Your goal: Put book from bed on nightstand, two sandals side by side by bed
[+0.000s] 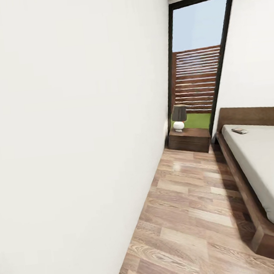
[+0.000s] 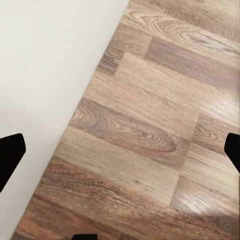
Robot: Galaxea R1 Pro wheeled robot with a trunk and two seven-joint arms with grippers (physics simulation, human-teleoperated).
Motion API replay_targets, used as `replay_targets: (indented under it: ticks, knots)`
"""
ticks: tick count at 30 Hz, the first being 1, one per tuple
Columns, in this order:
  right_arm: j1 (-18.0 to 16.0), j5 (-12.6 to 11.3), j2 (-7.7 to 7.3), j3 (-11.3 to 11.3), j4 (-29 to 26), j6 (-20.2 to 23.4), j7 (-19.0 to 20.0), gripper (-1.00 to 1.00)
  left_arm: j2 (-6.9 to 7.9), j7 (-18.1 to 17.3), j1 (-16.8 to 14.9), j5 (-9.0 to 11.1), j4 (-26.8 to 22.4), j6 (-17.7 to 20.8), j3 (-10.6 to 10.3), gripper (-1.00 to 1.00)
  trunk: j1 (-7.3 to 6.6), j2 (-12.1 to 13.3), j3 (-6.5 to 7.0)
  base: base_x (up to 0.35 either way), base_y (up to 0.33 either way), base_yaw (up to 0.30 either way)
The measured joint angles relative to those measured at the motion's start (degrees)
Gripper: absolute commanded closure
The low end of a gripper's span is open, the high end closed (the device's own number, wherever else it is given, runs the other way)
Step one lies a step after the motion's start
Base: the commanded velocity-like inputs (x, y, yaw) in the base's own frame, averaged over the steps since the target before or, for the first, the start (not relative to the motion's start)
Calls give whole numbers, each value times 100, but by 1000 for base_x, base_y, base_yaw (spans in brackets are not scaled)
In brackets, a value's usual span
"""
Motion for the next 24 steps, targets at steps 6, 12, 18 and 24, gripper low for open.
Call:
replay_targets:
  ticks: [6,12,18,24]
  knots:
    - [0,0,0,0,-2,0,0,-100,0,0,0,-5,0,0,1,-100,0,0,16,0,0,-288]
    - [1,0,0,0,-1,0,0,-100,0,0,0,0,0,0,4,-100,0,0,32,1,0,-288]
    - [-1,0,0,0,-1,0,0,-100,0,0,0,2,0,0,1,-100,-1,0,49,122,19,-288]
    - [1,0,0,0,-1,0,0,-100,0,0,0,2,0,0,0,-100,0,0,65,28,3,-288]
